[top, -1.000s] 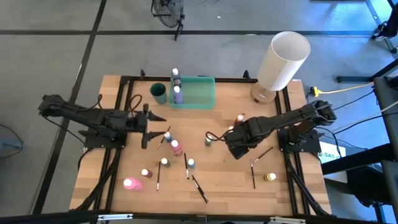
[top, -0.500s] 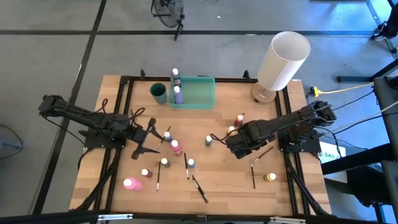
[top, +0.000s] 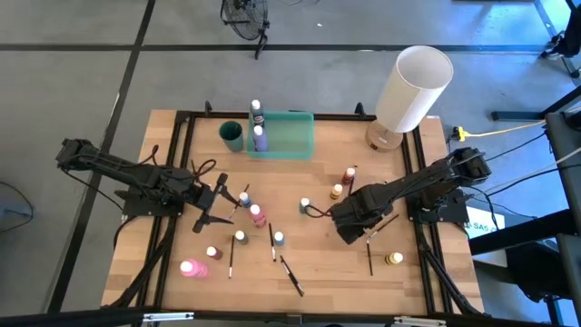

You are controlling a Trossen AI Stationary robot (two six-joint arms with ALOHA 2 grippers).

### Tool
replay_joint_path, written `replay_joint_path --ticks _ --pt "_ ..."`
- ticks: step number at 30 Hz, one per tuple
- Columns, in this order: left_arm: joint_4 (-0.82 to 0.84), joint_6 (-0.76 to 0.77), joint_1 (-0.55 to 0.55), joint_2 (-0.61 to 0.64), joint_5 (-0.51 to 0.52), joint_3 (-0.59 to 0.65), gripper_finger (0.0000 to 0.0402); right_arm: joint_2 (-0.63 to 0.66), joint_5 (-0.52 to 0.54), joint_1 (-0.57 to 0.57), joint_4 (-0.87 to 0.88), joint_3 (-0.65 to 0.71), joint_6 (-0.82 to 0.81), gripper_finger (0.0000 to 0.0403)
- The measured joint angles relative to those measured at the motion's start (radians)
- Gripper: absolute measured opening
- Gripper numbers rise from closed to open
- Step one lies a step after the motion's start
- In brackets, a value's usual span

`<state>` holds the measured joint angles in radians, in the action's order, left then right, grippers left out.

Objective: Pick & Place Paint Supplies
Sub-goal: Put the silver paintbrush into the green cup

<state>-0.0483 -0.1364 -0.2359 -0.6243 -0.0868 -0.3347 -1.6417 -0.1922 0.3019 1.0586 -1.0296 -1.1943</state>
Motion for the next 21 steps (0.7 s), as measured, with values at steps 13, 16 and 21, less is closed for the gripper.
replay_joint_path --ticks 13,16,21 --pt "0.009 0.020 0.000 0.000 0.000 0.000 0.0248 0.000 0.034 0.008 -0.034 0.054 0.085 0.0169" --pt "0.015 0.020 0.000 0.000 0.000 0.000 0.0247 0.000 0.035 0.010 -0.097 0.054 0.099 0.0169" --pt "0.026 0.020 0.000 0.000 0.000 0.000 0.0248 0.000 0.028 0.021 -0.091 0.062 0.090 0.0169"
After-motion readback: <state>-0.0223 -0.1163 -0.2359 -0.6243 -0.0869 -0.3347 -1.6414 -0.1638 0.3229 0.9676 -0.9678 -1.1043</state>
